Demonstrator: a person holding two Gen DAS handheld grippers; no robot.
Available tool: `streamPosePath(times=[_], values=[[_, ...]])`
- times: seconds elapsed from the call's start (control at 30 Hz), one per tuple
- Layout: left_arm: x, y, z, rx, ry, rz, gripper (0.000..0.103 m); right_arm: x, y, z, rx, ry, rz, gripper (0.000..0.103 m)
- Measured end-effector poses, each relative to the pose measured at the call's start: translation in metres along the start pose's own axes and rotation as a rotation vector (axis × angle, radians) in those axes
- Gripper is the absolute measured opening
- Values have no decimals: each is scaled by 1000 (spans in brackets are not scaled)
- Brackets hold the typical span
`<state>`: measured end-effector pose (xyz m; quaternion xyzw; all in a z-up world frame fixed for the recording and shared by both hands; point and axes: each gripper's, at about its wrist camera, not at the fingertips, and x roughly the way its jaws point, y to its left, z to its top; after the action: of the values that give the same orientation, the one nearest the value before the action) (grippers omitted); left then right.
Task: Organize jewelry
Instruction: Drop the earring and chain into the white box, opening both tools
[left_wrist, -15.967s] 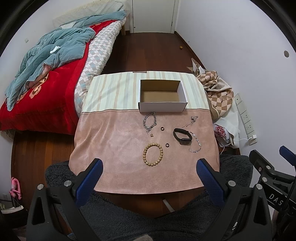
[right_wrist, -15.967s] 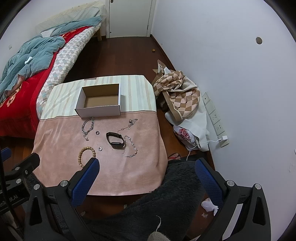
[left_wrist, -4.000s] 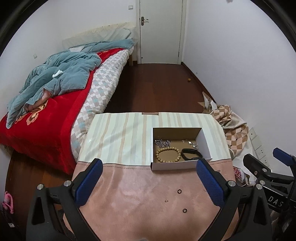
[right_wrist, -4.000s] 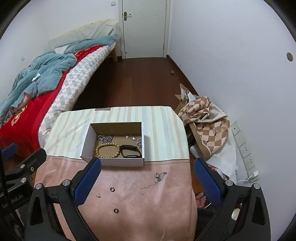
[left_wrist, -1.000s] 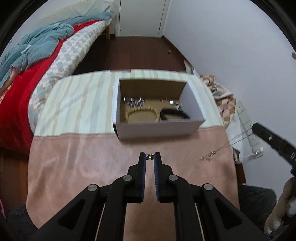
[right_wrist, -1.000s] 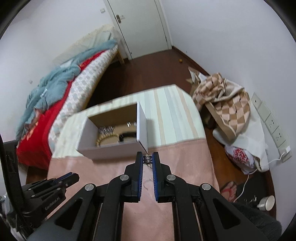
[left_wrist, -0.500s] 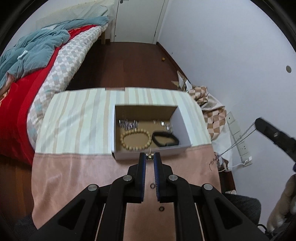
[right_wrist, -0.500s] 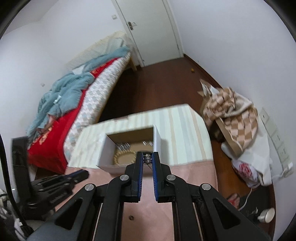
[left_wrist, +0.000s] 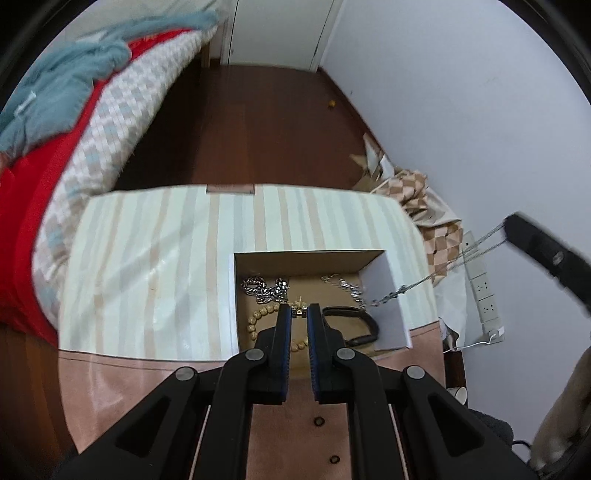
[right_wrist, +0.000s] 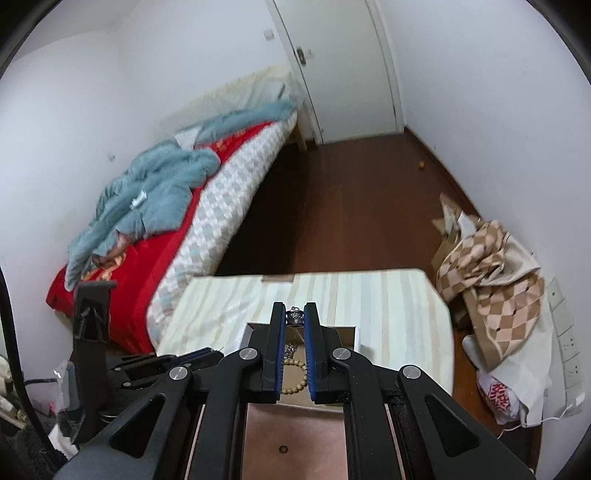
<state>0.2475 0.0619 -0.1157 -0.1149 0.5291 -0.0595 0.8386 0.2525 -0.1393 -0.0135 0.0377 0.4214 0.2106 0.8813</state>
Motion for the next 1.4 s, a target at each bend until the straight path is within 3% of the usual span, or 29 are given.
streamPosePath(times=[0.2,0.33,0.6,0.63,0.7,0.73,0.9,0.97,1.0,1.1,1.17,1.23,1.4], values=[[54,13,8,-62,143,-60,6,76,-18,-8,28,139,-12,10],[78,18,6,-114,223,-55,7,104,-26,-14,19,194,-17,10],[83,25,9,-162,241,-28,10,126,-30,-12,22,242,3,10],[80,24,10,-157,227,-19,15,127,-30,-12,22,245,5,10],[74,26,12,-160,211,-13,36,128,-30,-12,24,251,10,10],[71,26,13,-156,198,-9,52,129,-30,-11,22,254,17,10],[56,24,14,-140,155,12,58,132,-28,-9,21,280,36,10],[50,25,15,-133,135,47,91,134,-27,-9,21,290,30,10],[46,25,15,-127,119,63,95,135,-27,-9,23,298,28,11],[36,27,16,-112,82,117,95,137,-30,-11,30,322,16,12],[33,26,17,-97,62,149,97,135,-33,-14,31,329,3,22],[29,26,16,-76,42,188,100,133,-35,-17,38,335,5,47],[23,25,8,-52,6,254,100,124,-33,-27,16,340,-41,54]])
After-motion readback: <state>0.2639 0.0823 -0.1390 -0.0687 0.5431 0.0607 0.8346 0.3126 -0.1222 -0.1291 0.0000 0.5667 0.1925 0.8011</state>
